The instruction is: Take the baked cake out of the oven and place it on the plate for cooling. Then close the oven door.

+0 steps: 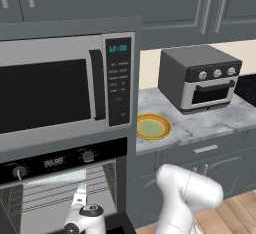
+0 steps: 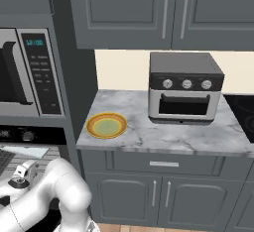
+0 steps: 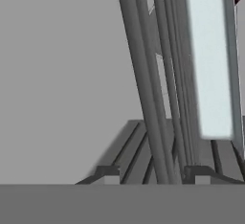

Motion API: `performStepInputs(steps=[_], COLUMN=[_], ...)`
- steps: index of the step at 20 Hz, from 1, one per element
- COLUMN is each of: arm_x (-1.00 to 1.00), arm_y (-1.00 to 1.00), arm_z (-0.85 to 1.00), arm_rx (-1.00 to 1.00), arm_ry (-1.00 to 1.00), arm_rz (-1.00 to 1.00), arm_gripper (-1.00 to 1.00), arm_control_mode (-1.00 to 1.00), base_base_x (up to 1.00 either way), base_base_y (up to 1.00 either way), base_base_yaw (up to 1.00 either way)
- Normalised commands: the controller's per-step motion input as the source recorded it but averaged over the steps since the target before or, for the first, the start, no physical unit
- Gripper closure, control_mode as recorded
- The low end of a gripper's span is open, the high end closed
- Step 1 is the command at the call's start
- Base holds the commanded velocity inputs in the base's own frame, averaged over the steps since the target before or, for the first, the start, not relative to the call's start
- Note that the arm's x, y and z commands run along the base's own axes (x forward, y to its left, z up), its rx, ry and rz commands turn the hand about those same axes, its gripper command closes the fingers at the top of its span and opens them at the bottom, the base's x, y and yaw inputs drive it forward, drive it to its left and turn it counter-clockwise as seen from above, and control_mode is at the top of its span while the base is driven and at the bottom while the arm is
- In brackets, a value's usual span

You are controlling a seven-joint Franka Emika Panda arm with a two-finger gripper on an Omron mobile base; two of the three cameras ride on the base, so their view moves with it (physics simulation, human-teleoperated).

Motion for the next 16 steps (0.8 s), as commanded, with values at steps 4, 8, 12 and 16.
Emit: performStepInputs(steps=[4, 8, 12, 16], arm_x=[-0.57, -0.57, -0.61, -0.63], arm_y=[0.02, 0.02, 0.04, 0.05], arm_z=[-0.26, -0.28, -0.36, -0.40], arm_rx=[0.00, 0.00, 0.00, 0.00], arm_ry=[0.18, 0.19, 0.14, 0.11], arm_rz=[-0.04, -0.03, -0.03, -0.03], arm_gripper=[1.00, 1.00, 1.00, 1.00], arm_control_mode=[-1.00, -1.00, -1.00, -1.00], base_base_x=[0.00, 0.00, 0.00, 0.00], base_base_y=[0.00, 0.00, 0.00, 0.00], base_base_yaw=[0.00, 0.00, 0.00, 0.00])
